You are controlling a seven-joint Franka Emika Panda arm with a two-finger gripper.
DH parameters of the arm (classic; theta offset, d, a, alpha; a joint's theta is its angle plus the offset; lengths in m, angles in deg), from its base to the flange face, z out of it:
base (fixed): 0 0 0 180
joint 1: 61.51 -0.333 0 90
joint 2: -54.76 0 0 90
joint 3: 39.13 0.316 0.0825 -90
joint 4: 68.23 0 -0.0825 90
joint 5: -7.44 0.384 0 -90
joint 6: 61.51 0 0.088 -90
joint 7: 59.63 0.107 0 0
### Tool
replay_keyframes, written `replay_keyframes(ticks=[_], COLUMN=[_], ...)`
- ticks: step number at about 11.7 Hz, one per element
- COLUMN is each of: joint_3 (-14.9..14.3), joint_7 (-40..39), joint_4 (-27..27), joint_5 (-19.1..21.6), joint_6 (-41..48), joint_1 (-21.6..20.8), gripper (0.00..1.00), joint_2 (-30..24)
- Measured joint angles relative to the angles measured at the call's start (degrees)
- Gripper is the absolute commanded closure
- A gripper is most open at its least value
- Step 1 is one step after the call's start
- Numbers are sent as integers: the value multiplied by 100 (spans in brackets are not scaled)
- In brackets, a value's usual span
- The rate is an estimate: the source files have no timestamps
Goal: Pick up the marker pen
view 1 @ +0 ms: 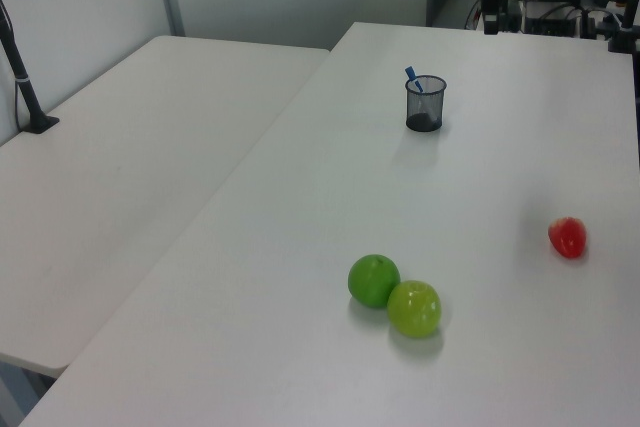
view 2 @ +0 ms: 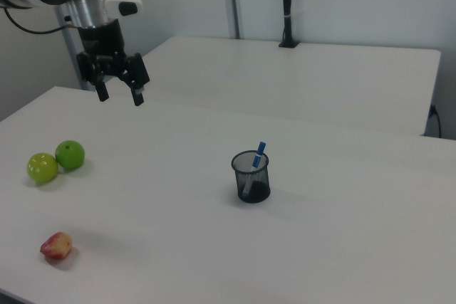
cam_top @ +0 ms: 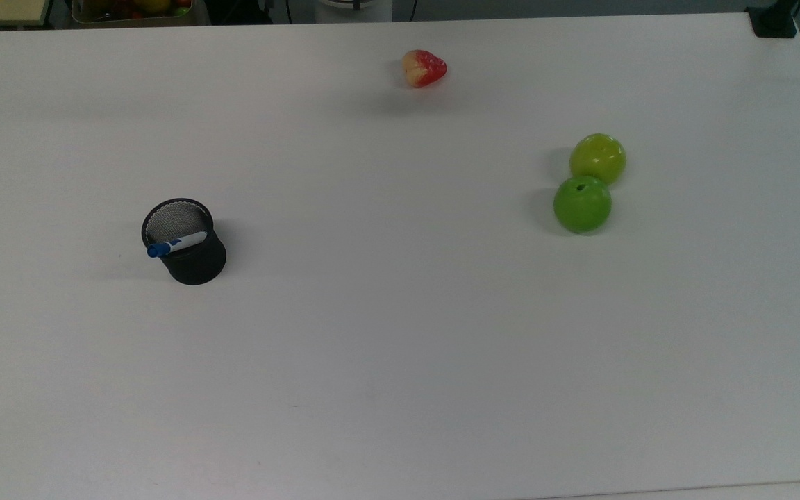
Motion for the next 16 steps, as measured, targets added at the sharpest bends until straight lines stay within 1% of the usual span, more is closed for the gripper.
replay_keyframes(ticks=[2, 6, 8, 11, 16], joint_3=[-13, -27, -29, -28, -28], joint_7=[-278, -421, -429, -430, -430], joint_4=[-12, -46, -49, -50, -46], joint_5=[5, 7, 7, 8, 8], joint_6=[-50, -836, -1313, -2047, -3161], joint_1=[271, 869, 1096, 1255, 1278], gripper=[0, 0, 0, 0, 0], joint_2=[36, 425, 636, 944, 1506])
